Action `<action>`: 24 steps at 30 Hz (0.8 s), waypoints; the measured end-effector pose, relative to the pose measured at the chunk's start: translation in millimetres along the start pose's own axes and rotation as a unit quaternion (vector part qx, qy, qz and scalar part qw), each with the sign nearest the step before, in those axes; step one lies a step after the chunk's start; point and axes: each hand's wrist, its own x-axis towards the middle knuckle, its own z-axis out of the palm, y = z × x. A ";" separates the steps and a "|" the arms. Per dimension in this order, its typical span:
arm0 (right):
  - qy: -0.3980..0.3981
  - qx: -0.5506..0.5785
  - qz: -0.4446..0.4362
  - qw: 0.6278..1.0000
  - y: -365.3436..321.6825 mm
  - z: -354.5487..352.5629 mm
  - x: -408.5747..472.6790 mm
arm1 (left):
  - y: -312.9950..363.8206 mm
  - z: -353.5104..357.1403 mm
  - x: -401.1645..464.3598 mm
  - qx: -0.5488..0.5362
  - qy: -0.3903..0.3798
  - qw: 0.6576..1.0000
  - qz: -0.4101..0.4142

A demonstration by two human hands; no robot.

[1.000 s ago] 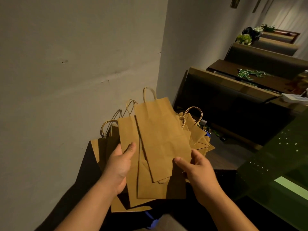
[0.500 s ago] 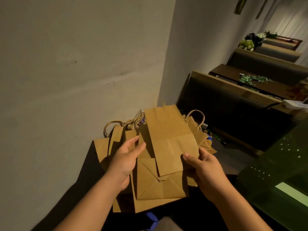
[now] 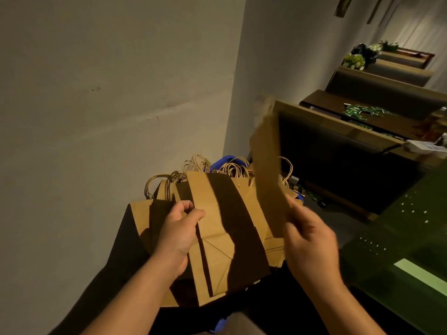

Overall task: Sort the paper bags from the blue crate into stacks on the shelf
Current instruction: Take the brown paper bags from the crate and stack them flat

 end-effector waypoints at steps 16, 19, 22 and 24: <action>-0.008 0.212 0.180 0.961 8.4 13.6 -11.3 | -10.6 -2.6 3.6 -0.104 0.055 0.993 -0.012; -0.021 0.199 0.227 0.953 15.3 18.3 -11.6 | -6.1 -6.7 0.3 -0.164 0.038 0.985 -0.025; -0.049 0.177 0.248 0.951 18.5 21.1 -10.8 | -2.1 -4.8 -6.3 -0.162 0.007 0.987 0.000; -0.087 0.154 0.249 0.952 20.5 24.2 -11.4 | -1.5 -3.5 -10.7 -0.122 -0.024 0.992 0.010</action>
